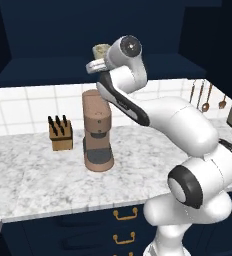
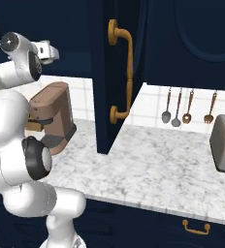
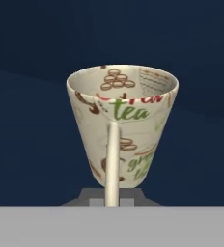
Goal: Gather all objects into one cabinet and sort the glasses and bowls to opposite sides.
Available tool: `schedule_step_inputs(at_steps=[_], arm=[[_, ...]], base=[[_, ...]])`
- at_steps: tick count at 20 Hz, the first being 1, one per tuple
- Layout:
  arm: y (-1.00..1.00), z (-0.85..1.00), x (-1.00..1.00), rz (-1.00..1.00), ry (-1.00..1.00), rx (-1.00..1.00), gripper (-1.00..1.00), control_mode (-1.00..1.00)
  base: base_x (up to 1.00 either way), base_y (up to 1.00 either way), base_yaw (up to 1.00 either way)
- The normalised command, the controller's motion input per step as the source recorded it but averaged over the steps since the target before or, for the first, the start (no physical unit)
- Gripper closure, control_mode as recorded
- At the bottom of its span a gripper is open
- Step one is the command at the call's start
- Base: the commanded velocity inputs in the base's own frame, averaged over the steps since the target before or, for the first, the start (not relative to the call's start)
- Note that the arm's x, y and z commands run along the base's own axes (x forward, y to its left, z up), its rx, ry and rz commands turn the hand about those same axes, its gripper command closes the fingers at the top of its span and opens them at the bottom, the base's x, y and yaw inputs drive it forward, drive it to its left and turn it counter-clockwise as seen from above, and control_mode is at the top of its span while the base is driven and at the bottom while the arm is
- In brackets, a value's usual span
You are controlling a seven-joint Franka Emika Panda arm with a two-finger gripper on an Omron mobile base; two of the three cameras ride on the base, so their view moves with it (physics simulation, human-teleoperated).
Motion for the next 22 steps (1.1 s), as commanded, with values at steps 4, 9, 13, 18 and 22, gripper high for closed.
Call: schedule_step_inputs(at_steps=[4,9,13,18,22], arm=[[-0.36,0.41,-1.0,0.0,-0.08,0.02,1.0,-1.0],[-0.51,0.44,-1.0,-0.01,0.0,0.12,1.0,-1.0],[-0.47,0.44,-1.0,-0.07,0.07,0.16,1.0,-1.0],[-0.54,0.31,-1.0,-0.08,0.14,0.08,1.0,-1.0],[-0.44,0.0,-1.0,-0.07,0.15,0.0,1.0,-1.0]], base=[[0.0,0.0,0.0],[0.0,0.0,0.0],[0.0,0.0,0.0],[0.0,0.0,0.0],[0.0,0.0,0.0]])
